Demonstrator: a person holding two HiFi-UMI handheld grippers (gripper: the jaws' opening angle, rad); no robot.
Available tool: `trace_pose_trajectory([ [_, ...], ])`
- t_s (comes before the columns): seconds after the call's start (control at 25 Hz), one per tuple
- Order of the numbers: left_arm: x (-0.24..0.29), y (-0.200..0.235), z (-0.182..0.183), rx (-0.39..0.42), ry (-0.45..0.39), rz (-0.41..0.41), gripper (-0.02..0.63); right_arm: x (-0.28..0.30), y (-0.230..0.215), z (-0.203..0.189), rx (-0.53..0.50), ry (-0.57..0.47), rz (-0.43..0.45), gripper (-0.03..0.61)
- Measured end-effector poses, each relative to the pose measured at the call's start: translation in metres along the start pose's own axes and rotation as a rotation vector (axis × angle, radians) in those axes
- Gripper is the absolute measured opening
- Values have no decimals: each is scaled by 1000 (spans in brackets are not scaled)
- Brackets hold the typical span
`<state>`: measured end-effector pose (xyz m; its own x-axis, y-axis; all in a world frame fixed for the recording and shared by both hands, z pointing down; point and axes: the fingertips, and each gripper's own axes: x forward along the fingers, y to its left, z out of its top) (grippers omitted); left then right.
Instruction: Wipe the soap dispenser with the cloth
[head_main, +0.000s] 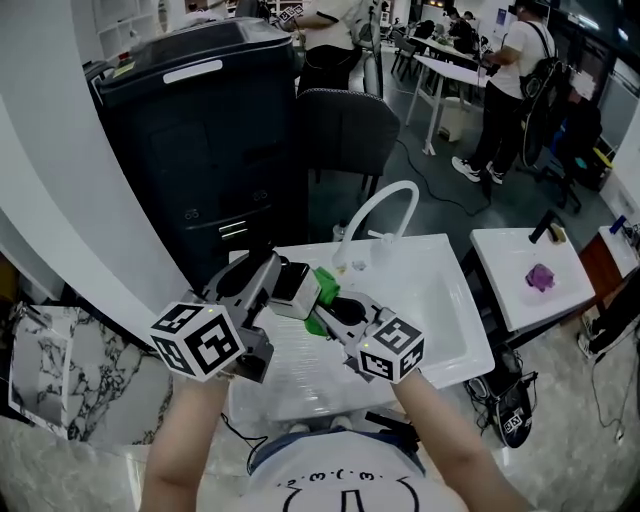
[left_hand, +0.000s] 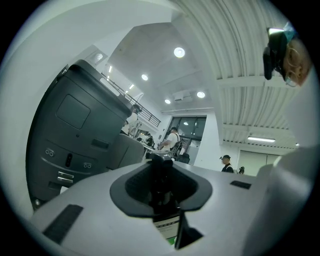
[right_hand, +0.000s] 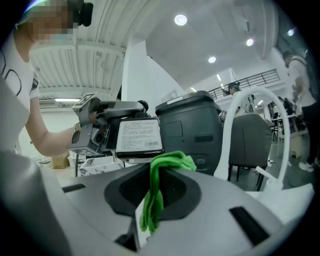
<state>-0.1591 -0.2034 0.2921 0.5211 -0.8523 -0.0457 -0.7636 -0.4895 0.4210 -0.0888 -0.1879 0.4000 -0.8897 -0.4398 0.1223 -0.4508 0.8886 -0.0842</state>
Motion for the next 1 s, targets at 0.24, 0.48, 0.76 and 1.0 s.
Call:
trace_pose_trajectory([
  [0.24,2,6,1,12,-9,34,92,2,27,-2,-59,36,80,49],
  [0.48,4,18,-6,34,16,62,92,7,67,-15,-148,106,238,49],
  [0.76,9,33,-29,130,82,120,92,-6,82,-37,-232,196,366,49],
  [1.0,18,66,-51,115,120,197,92,-24,33,-64,-354,379,108,49],
])
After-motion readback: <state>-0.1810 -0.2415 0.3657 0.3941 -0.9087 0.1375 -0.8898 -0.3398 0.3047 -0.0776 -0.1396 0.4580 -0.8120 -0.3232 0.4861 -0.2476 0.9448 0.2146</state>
